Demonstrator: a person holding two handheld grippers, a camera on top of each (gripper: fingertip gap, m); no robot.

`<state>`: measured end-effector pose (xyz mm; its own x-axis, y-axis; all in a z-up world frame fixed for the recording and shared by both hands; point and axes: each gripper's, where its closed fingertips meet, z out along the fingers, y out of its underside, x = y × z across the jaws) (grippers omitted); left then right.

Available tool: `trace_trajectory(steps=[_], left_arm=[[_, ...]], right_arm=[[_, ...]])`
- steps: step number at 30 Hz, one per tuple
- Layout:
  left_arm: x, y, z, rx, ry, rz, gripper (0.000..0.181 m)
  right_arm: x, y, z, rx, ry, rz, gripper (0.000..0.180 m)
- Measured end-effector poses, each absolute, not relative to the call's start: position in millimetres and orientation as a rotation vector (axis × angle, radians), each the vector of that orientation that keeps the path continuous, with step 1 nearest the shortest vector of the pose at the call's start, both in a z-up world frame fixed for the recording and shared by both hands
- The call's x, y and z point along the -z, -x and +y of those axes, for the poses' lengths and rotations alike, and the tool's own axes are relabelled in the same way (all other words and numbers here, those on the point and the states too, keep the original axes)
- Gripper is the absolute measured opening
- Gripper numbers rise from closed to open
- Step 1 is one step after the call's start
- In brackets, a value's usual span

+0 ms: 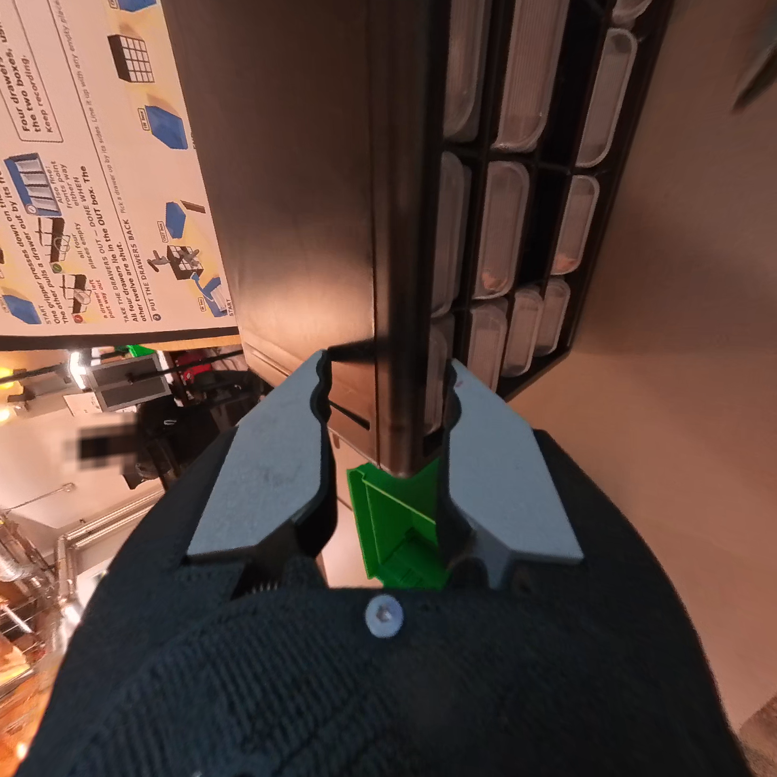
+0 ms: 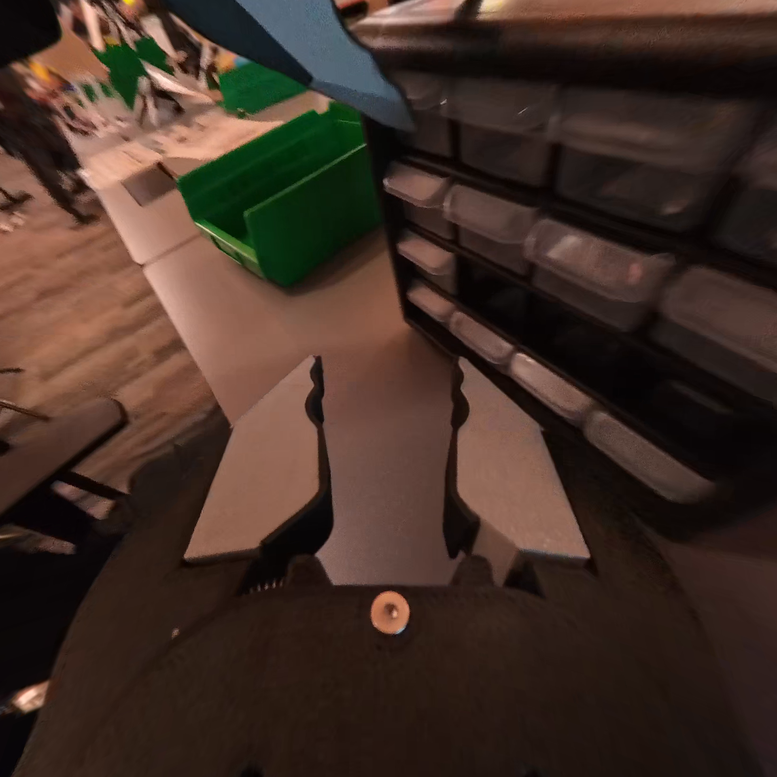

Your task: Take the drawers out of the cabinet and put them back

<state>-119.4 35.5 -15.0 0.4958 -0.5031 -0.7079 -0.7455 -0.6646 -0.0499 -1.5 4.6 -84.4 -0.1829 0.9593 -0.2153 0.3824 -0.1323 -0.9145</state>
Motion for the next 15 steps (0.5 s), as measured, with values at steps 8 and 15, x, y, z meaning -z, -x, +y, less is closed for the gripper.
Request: trace_trajectory(steps=[8,15], left_arm=[[15,119,36,-0.917,2.364,1.029,0.052],[15,121,37,-0.901,2.342,1.011,0.052]], right_arm=[[111,95,0,-1.47,1.701,-1.334,0.056],[111,109,19,-1.632,1.819,-1.075,0.018]])
